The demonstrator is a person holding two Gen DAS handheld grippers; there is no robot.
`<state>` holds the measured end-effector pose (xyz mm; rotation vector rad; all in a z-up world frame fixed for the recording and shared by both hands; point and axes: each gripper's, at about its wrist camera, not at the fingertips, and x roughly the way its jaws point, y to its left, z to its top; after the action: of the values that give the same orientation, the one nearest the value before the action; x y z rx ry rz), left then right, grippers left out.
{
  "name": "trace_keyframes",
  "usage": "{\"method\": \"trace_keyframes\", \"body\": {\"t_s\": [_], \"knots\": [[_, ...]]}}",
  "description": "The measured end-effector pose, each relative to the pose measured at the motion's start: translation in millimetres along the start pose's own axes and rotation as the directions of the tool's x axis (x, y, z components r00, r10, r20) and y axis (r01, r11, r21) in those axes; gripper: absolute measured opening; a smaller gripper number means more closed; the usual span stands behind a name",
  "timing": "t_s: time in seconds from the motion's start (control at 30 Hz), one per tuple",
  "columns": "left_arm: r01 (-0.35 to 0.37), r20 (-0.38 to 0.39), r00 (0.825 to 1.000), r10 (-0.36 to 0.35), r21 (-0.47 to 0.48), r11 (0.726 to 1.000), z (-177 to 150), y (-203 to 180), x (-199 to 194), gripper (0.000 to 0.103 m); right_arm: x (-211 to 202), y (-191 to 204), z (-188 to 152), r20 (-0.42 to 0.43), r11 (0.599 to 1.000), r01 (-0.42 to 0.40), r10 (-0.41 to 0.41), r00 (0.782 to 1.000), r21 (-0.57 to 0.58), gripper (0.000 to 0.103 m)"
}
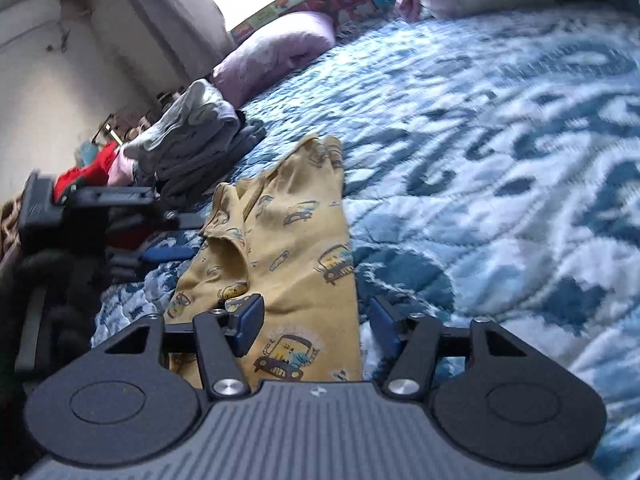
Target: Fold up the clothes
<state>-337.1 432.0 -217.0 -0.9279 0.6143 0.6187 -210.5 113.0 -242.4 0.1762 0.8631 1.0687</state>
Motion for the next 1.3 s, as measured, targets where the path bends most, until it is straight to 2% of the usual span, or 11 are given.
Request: {"method": "trace_keyframes", "body": {"t_s": [0.1, 0.17, 0.2, 0.3, 0.47, 0.6, 0.87, 0.97, 1.13, 1.3], "knots": [[0.000, 0.008, 1.000, 0.000, 0.005, 1.000, 4, -4, 5, 0.034, 9, 1, 0, -0.014, 1.000, -0.012, 0.011, 1.000, -0.017, 0.058], [-0.025, 0.020, 1.000, 0.024, 0.020, 1.000, 4, -8, 8, 0.019, 16, 0, 0, -0.028, 1.000, -0.014, 0.013, 1.000, -0.014, 0.058], [-0.044, 0.027, 0.999, 0.043, 0.033, 0.998, 5, -11, 8, 0.008, 17, 0, 0, -0.022, 1.000, -0.013, 0.013, 1.000, -0.015, 0.058], [-0.076, 0.061, 0.996, 0.071, 0.085, 0.993, 4, -17, 1, 0.003, 20, 0, -1, -0.016, 1.000, -0.013, 0.013, 1.000, -0.023, 0.060], [-0.076, 0.093, 0.994, 0.062, 0.152, 0.985, 10, -22, -16, 0.001, 22, 9, -5, -0.014, 0.996, -0.004, 0.002, 1.000, -0.087, 0.069], [-0.084, 0.114, 0.992, 0.061, 0.211, 0.974, 19, -19, -36, 0.001, 21, 15, -7, -0.007, 0.993, 0.017, -0.018, 1.000, -0.113, 0.069], [-0.188, 0.148, 0.978, 0.149, 0.299, 0.935, 41, 19, -71, 0.001, 18, 8, -5, 0.009, 0.999, -0.001, 0.001, 1.000, -0.052, 0.069], [-0.230, 0.152, 0.970, 0.189, 0.330, 0.916, 46, 40, -81, 0.001, 18, 9, -6, 0.010, 0.998, 0.006, -0.005, 1.000, -0.060, 0.069], [-0.310, 0.171, 0.949, 0.263, 0.388, 0.868, 48, 69, -95, 0.001, 17, 11, -7, 0.012, 0.998, 0.012, -0.012, 1.000, -0.064, 0.069], [-0.343, 0.221, 0.937, 0.270, 0.435, 0.833, 45, 88, -114, 0.000, 17, 11, -7, 0.016, 0.998, 0.021, -0.020, 1.000, -0.064, 0.069]]}}
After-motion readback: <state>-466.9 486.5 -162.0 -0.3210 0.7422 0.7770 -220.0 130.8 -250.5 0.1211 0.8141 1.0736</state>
